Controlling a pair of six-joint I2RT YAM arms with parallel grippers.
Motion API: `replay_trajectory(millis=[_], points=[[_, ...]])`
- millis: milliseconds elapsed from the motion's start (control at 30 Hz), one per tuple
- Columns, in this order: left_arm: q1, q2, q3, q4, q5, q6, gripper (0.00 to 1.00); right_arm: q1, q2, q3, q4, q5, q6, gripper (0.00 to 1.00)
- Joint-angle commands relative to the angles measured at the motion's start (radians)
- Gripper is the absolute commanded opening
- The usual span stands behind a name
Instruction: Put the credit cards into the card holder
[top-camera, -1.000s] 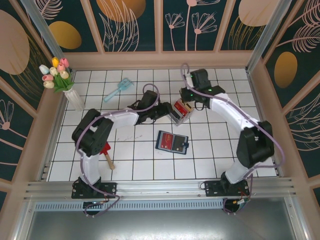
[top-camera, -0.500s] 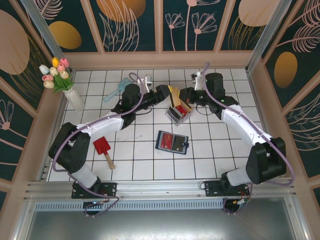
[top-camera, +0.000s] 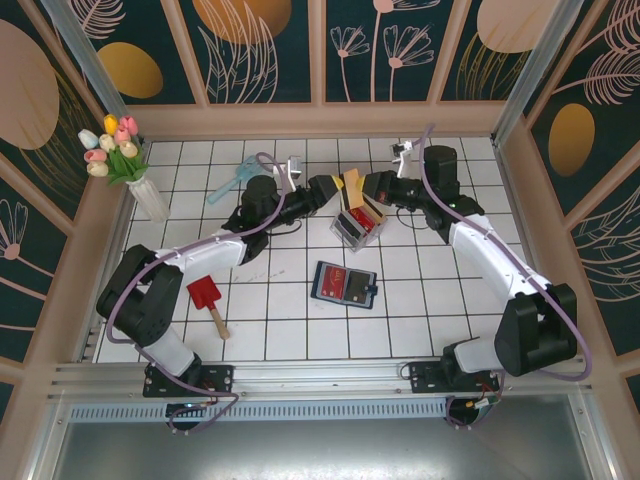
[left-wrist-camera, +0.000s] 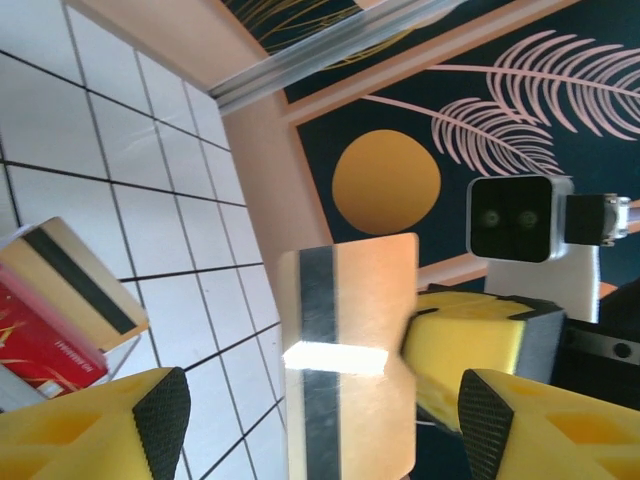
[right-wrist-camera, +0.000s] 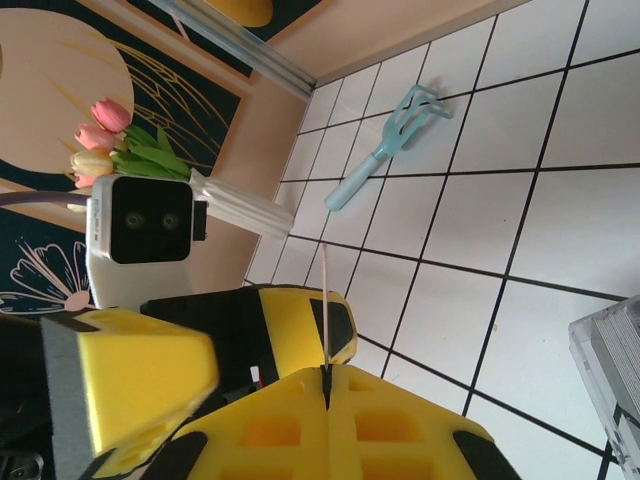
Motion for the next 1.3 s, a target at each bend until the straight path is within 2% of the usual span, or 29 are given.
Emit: replay_trajectory(millis=[0,200,400,600,667,900,1100,1167,1200,1267], points=[[0.002,-0.031,-0.002,-0.01,-0.028,0.03,0.72,-0.009,-0.022,-0.008,0.075,-0.035,0.033,0.0],[0.003,0.018,0.014,0.091,0.083,0.002,0.6,-0.013,-0.014,-0.013,0.129,-0.091,0.082,0.0],[0.002,0.006,0.014,0.147,0.099,-0.005,0.31,-0.022,0.013,0.002,0.118,-0.127,0.088,0.0],[0.002,-0.017,0.014,0.146,0.097,0.006,0.1,-0.039,0.033,0.002,0.132,-0.2,0.097,0.0],[0.003,-0.017,0.014,0.146,0.11,0.005,0.06,-0.048,0.046,0.011,0.122,-0.262,0.079,0.04],[0.004,-0.015,0.014,0.16,0.143,-0.009,0.03,-0.06,0.056,0.054,0.028,-0.357,-0.039,0.14],[0.004,0.003,0.05,0.182,0.184,-0.028,0.05,-0.059,0.071,0.066,0.011,-0.399,-0.062,0.16],[0.003,0.005,0.048,0.185,0.182,-0.032,0.05,-0.062,0.069,0.068,0.005,-0.394,-0.069,0.14],[0.004,0.003,0.047,0.177,0.175,-0.03,0.06,-0.061,0.063,0.067,0.002,-0.392,-0.074,0.08],[0.005,0.001,0.045,0.149,0.163,-0.02,0.14,-0.062,0.059,0.08,-0.058,-0.374,-0.118,0.02]])
